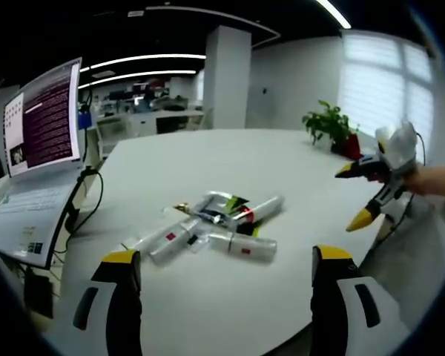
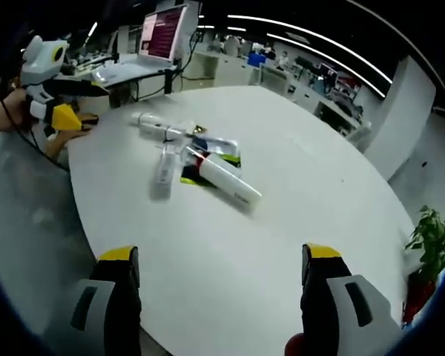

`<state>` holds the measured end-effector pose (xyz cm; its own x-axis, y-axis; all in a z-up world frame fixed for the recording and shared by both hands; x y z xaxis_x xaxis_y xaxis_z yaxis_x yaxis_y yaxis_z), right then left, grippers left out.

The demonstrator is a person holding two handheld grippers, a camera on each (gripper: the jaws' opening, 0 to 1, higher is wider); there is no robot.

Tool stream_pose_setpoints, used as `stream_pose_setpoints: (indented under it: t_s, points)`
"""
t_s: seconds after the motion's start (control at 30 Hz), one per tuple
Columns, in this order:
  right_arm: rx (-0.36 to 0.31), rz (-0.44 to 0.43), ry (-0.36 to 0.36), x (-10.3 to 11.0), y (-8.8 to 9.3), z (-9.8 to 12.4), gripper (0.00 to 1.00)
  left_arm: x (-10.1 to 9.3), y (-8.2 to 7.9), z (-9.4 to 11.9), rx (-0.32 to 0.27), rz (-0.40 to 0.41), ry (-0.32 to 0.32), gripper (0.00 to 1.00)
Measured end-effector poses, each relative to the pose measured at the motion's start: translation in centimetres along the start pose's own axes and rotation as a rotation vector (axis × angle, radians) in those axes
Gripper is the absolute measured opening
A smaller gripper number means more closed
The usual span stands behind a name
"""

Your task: Arrange the skincare products in the storage area until every visible bottle or jar stands upright without overlapping.

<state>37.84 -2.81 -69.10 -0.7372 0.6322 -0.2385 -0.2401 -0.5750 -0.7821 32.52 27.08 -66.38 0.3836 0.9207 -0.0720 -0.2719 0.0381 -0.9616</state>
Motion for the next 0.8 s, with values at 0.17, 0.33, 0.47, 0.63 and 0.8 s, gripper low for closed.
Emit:
stream_pose_setpoints:
  t_s: [0.17,0.33,0.47,0.63,0.8]
  points:
    - [0.006,0.031,-0.028,-0.1,-0.7,-0.9,0.9,-0.1,0.0,0.0,-0.002,0.005,0.002,0.89]
    - [0.008,0.057,-0.055,-0.4,-1.4,-2.3,0.89,0.5,0.1,0.1,-0.014,0.013,-0.01,0.88]
    - [0.019,0.082,-0.087,-0.6,-1.7,-3.8,0.89,0.5,0.2,0.1,-0.013,0.015,-0.009,0.88]
    - [0.021,0.107,-0.119,-0.8,-2.5,-5.3,0.87,0.7,0.3,0.2,-0.013,0.015,-0.01,0.88]
    - [0.028,0.149,-0.155,-1.3,-3.2,-7.3,0.84,0.7,0.4,0.2,-0.009,0.027,-0.014,0.87]
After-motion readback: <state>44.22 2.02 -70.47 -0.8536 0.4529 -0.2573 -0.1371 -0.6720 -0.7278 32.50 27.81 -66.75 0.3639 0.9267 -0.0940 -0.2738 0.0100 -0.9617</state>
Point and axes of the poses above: the point that each gripper's makers call its tool centre point, and the gripper's own axes: z roughly backward along the fingers, x roughly to its left, y roughly out of its underside, the point moved 7 cm from there along z, roughly backward along the fingers, and after that the axes turned 12 degrees about -x, right-handed, at the moved point
